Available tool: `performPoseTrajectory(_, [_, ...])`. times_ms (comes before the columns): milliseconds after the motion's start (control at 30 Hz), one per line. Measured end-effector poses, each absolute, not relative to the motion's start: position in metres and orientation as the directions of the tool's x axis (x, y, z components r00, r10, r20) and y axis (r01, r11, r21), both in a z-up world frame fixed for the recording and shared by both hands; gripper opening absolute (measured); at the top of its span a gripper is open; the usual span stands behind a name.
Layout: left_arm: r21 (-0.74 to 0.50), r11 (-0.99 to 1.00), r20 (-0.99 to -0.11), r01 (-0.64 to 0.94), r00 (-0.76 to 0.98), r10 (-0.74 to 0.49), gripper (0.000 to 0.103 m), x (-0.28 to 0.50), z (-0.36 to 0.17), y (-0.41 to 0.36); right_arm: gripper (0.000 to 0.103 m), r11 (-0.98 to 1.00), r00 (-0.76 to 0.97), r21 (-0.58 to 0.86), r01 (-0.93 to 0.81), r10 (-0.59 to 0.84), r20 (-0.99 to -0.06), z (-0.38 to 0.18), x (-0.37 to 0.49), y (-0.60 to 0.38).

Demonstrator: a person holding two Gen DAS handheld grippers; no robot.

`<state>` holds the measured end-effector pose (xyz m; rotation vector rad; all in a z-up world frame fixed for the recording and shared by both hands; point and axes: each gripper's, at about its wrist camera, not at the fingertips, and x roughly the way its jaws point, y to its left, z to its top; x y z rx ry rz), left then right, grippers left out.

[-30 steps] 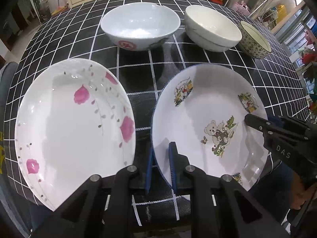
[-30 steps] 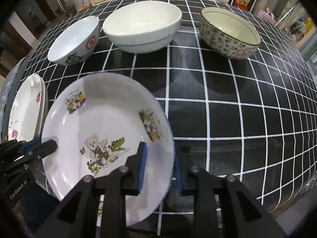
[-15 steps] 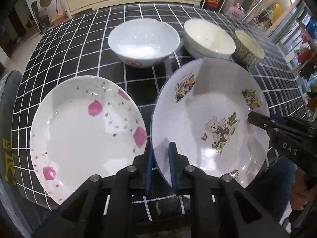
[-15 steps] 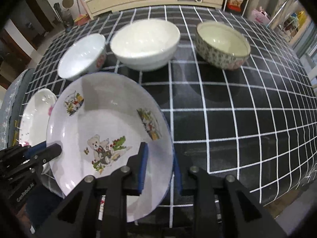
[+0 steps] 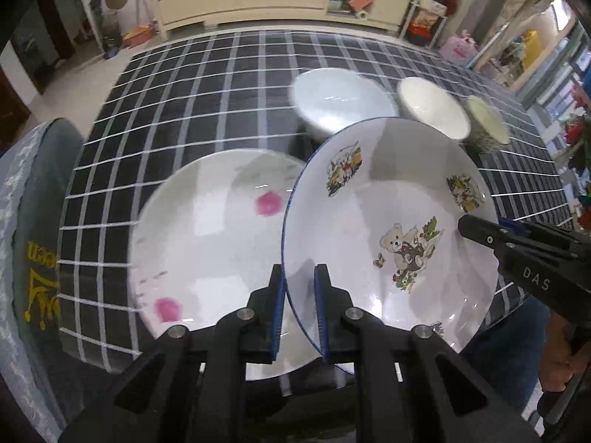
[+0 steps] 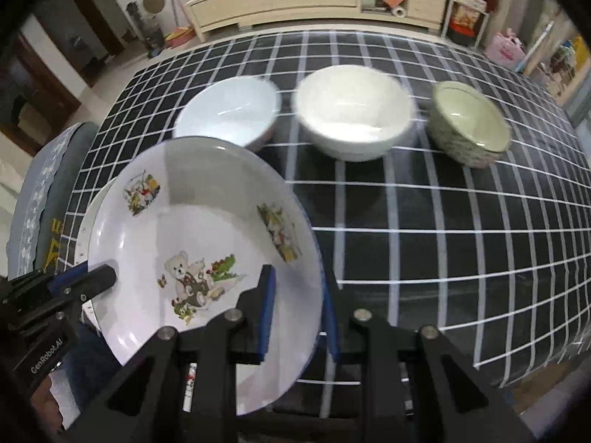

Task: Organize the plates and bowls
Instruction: 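Carry the bear-print plate onto the pink-flower plate stack and lower it, then grip the stacked plates with the right gripper and slide them away from the bowls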

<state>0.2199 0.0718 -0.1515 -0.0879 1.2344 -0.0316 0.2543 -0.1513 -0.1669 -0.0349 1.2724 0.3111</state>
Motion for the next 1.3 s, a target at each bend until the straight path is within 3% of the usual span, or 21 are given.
performPoseTrajectory(567, [-0.068, 0.982, -0.952, -0.178, 0.305, -0.011, 0.014, 0.192, -0.164, 0.167, 0.028, 0.909, 0.196, 0.129, -0.397, 0.221, -0.955, -0.191, 0.248, -0.036])
performPoseTrajectory(733, [-0.08, 0.982, -0.954, -0.17, 0.298, -0.026, 0.014, 0.193, -0.173, 0.169, 0.028, 0.909, 0.231, 0.067, -0.411, 0.175, -0.957, -0.194, 0.25, -0.023])
performPoseTrajectory(1300, [-0.145, 0.972, -0.95, -0.186, 0.3, -0.084, 0.014, 0.213, -0.184, 0.18, 0.029, 0.921, 0.183, 0.097, -0.377, 0.177, -0.967, -0.21, 0.264, -0.021])
